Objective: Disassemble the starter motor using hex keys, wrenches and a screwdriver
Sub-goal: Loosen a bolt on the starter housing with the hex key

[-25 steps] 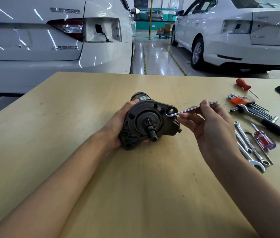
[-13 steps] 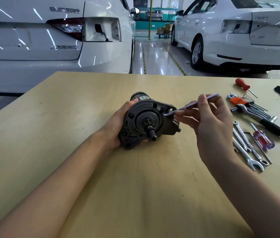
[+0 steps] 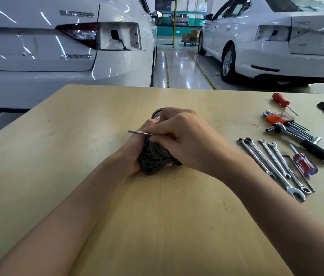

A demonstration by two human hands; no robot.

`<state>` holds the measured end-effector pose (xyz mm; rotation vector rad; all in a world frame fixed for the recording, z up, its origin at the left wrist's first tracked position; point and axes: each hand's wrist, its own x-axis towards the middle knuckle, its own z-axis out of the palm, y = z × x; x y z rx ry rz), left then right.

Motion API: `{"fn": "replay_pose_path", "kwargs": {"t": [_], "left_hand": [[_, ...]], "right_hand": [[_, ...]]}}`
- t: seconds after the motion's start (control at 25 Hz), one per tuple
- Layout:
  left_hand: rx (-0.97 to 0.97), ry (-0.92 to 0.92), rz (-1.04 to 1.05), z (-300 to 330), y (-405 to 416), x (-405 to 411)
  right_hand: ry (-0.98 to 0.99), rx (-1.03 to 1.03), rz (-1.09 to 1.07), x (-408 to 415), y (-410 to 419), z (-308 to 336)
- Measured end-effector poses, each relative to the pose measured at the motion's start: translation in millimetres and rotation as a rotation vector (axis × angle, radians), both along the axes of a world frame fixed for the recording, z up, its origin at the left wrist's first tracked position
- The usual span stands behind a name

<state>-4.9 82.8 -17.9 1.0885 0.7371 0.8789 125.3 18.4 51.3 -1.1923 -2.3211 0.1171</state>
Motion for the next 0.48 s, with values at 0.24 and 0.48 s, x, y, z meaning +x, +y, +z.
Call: {"fn": "replay_pose_path", "kwargs": {"t": [0.24,0.48], "left_hand": [[-0.007,0.025,-0.042,1,3,-3],[-0.027,0.013,-0.049,1,4,-2]], "right_hand": [[1.126,-0.013,-0.135,31,-14,-11],[1.801,-0.455,-0.331,46,-9,-28]]}}
